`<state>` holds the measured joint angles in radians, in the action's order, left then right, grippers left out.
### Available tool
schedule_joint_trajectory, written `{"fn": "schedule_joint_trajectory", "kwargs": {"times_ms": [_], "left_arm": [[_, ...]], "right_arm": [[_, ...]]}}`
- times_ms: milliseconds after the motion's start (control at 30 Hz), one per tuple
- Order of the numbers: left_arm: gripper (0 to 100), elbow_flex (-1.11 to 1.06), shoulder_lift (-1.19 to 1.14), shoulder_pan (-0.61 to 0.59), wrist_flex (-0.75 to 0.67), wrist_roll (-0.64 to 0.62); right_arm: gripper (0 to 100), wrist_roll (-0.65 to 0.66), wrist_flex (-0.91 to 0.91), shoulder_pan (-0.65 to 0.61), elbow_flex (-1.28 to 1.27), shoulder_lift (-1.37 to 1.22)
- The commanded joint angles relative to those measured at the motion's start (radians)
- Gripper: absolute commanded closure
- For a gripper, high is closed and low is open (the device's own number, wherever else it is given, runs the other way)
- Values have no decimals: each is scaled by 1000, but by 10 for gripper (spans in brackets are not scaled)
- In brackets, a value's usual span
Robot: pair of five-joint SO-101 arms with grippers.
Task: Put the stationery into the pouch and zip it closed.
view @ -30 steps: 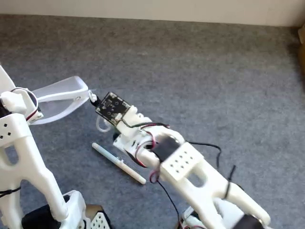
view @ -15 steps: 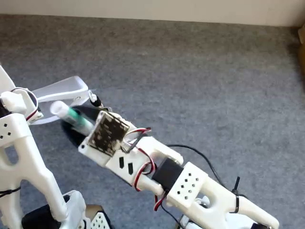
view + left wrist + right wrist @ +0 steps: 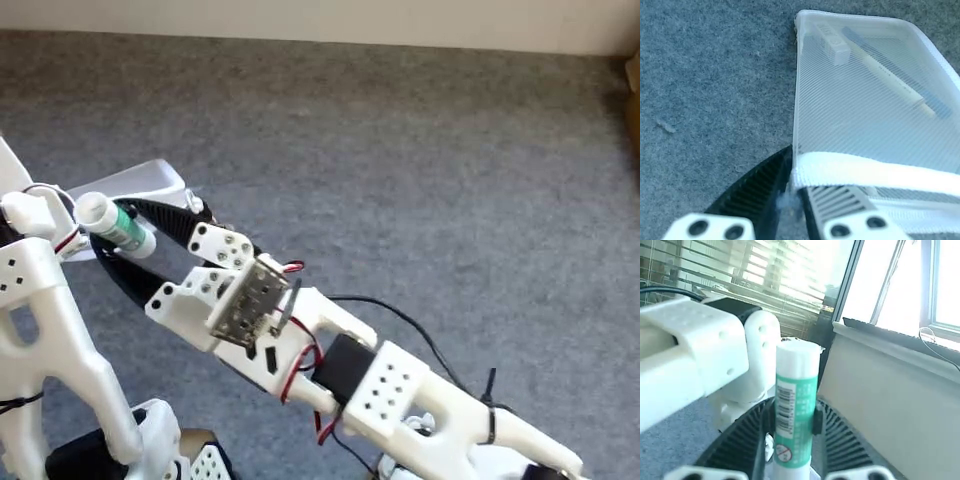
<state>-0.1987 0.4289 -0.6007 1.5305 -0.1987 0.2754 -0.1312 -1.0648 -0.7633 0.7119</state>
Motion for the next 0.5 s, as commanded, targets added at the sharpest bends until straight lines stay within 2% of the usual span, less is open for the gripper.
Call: {"fn": "schedule_joint_trajectory", "kwargs": {"times_ms": [0, 267, 467], "left_arm": [[993, 1, -4, -12, -18, -15], [993, -1, -4, -12, -17, -15], [993, -1, -4, -12, -15, -15]], "right_arm": [[989, -6, -82, -7, 13, -102], [989, -5, -335, -7, 13, -340], [989, -5, -443, 30, 13, -475]]}}
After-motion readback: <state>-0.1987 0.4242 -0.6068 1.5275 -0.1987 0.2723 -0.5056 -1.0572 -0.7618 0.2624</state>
